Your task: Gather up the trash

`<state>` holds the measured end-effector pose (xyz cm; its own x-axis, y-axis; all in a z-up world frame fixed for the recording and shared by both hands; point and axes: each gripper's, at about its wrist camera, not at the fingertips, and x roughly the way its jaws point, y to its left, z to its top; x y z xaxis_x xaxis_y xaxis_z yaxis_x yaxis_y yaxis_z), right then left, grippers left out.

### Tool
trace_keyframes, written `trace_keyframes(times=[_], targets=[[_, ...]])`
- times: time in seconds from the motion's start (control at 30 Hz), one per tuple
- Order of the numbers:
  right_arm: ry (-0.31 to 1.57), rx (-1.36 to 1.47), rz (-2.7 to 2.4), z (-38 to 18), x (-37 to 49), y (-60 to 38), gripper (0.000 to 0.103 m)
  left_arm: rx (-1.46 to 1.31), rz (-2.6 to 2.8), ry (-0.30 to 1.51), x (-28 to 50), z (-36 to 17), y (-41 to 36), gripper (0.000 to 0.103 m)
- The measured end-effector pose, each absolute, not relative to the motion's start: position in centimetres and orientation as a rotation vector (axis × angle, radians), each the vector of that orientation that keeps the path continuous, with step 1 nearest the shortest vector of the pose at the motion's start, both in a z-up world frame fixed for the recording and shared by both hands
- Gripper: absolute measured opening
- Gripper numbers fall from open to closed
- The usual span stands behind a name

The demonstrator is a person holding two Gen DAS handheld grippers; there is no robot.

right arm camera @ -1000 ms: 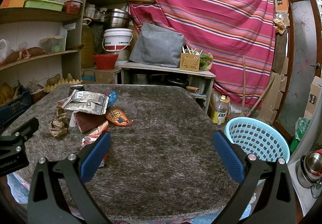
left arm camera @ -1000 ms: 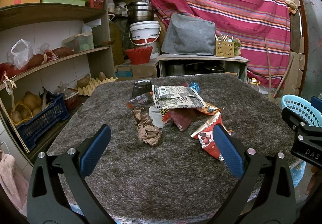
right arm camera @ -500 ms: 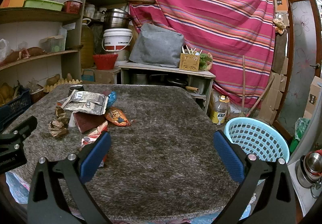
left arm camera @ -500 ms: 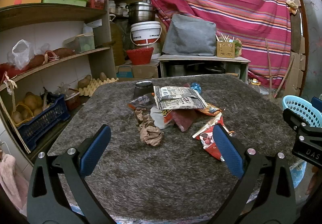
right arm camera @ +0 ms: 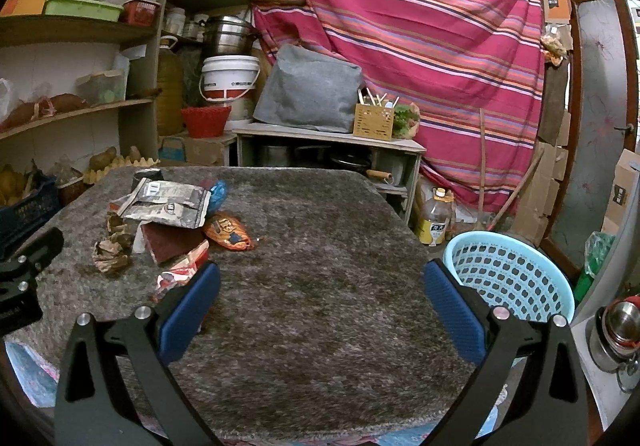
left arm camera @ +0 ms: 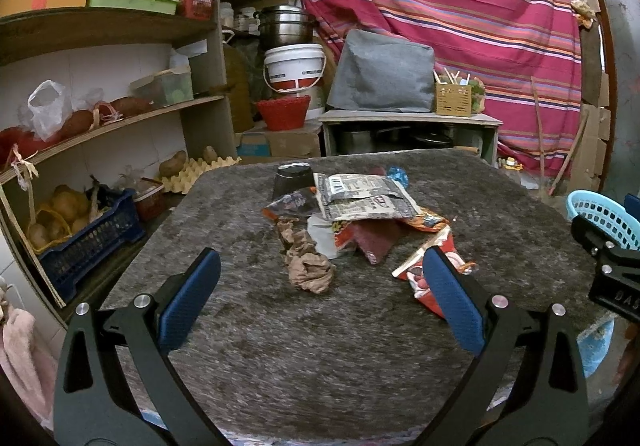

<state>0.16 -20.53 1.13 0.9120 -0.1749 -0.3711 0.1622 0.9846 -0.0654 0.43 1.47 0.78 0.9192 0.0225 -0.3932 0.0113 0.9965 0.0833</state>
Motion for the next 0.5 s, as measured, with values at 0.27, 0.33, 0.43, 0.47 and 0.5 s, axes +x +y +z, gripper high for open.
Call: trace_keyframes(times=[0.27,0.33,0.43,0.47,0.5], targets=[[0.507,-0.025,-0.135,-1.2,2.7,-19.9,0.099,0.079,0.065,0.431,2.2,0.7,5.5,0.098],[0.518,-0.037,-0.127,-1.3,3.3,-19.4,0.099,0.06,0.075,0.441,2.7,0.7,6.5,0.098],[0.519,-0.058,-0.114,-0.8,4.4,-18.6,0.099,0.038,0.082,0.454,4.2,1.0,8.0,0.098],[0.528,-0.07,-0.108,-0.6,4.9,-18.3,0.099,0.038,0.083,0.46,4.8,1.1,8.2,0.098],[0.539,-0.072,-0.097,-0.2,5.6,-18.0,0.099,0.036,0.084,0.466,5.3,1.2,8.4,0.098]])
